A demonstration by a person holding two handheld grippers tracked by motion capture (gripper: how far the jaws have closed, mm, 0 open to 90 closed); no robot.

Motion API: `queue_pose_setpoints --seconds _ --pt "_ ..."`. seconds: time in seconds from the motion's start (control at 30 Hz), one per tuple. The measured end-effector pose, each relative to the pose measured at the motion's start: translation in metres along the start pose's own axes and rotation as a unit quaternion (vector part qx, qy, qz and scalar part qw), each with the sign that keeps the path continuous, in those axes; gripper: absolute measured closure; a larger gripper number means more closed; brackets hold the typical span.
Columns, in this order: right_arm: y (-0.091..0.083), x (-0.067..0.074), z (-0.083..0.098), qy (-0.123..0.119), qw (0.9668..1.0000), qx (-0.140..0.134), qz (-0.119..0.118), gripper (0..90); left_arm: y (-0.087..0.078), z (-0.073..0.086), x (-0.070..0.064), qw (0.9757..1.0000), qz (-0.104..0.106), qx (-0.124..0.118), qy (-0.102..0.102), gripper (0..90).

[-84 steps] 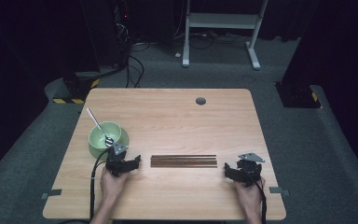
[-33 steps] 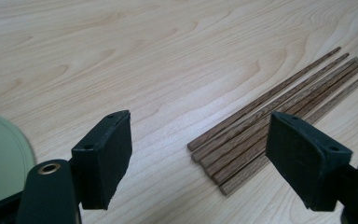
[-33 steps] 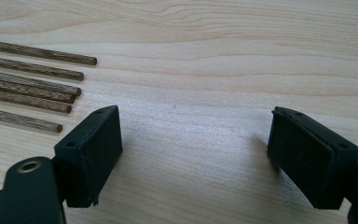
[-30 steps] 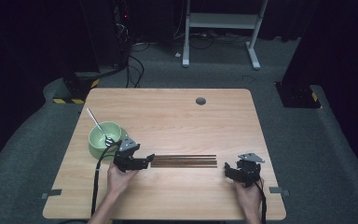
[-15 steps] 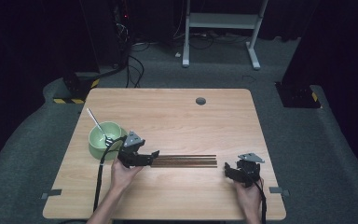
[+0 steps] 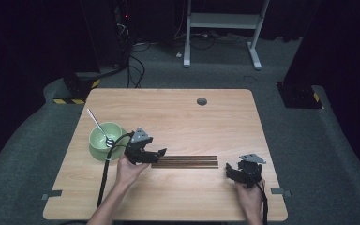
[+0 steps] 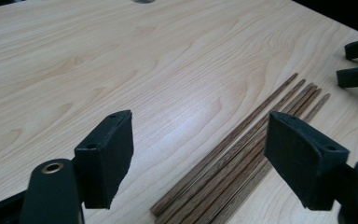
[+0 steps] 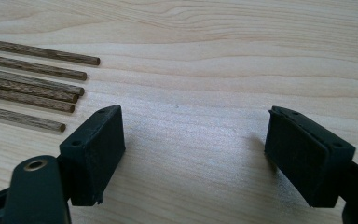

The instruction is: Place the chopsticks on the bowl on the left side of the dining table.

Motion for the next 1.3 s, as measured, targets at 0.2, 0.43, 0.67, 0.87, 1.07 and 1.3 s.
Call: queue_pose_setpoints --seconds 0.2,0.43,0.67,0.87,1.07,1.3 --pt "0.0 0.0 0.0 0.0 1.0 0.0 0.0 19.5 0.006 0.002 -0.004 0.9998 0.014 0.013 0.006 26.0" --pt "0.0 0.0 0.0 0.0 1.0 0.0 -0.001 19.8 0.018 0.003 -0.012 0.9997 0.023 0.006 0.005 28.0" --pt "0.0 0.0 0.0 0.0 1.0 0.0 0.0 19.9 0.031 0.012 -0.019 0.9993 0.031 0.021 0.002 29.3" --pt "0.0 0.0 0.0 0.0 1.0 0.0 0.0 19.9 0.041 0.02 -0.025 0.9988 0.035 0.033 0.005 29.4" --pt "0.0 0.0 0.0 0.0 1.0 0.0 -0.001 20.2 0.052 0.026 -0.033 0.9982 0.038 0.044 0.016 30.6" --pt "0.0 0.0 0.0 0.0 1.0 0.0 -0.001 20.3 0.063 0.037 -0.036 0.997 0.039 0.063 0.023 33.3"
Point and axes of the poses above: each handheld gripper's, and its own axes: y roughly forward along the jaws, z roughly out of its underside, x roughly to its left, the point moved 7 cm from there along y, roughly forward along the jaws, and after that the axes turned 14 degrees about -x, right-handed, at the moved point
